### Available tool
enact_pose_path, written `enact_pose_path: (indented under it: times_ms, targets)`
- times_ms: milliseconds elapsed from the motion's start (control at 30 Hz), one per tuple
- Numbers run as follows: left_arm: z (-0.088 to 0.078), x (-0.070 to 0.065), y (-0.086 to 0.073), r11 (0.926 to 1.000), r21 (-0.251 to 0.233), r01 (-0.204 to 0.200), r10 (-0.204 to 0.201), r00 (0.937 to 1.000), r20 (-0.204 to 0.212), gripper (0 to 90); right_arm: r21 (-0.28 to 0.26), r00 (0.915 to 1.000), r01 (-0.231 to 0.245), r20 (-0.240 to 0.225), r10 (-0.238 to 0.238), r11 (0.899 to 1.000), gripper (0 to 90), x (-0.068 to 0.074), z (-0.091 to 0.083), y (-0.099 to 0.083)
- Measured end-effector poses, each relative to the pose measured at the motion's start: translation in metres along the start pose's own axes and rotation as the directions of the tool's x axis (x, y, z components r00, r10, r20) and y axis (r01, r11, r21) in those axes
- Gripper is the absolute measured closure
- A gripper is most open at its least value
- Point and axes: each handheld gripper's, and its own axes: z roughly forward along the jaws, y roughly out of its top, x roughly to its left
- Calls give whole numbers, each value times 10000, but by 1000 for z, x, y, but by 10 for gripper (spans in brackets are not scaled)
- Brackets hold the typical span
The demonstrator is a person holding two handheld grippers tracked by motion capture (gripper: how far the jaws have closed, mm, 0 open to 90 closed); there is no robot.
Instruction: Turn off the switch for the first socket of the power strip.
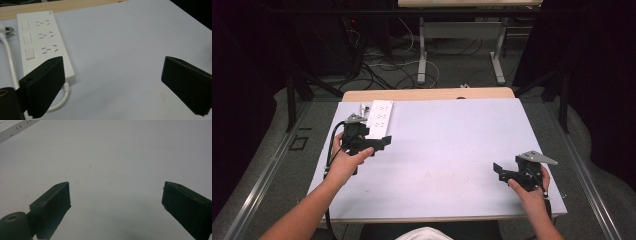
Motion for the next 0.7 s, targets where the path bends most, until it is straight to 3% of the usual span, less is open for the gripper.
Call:
enact_pose_path:
  times_ms: [267,567,700]
  targets:
    - [-13,-3,-14,9996,-12,-297,296,9995,-70,1,-54,10000,59,-6,-59,10000,75,-1,-1,0]
    - [-25,-2,-35,9991,-396,-127,115,9995,-305,1,-132,10000,27,67,-26,9999,75,-1,-1,0]
    - [-27,-1,-43,9995,-323,-45,31,9991,-427,1,-140,10000,33,65,-32,9999,75,-1,-1,0]
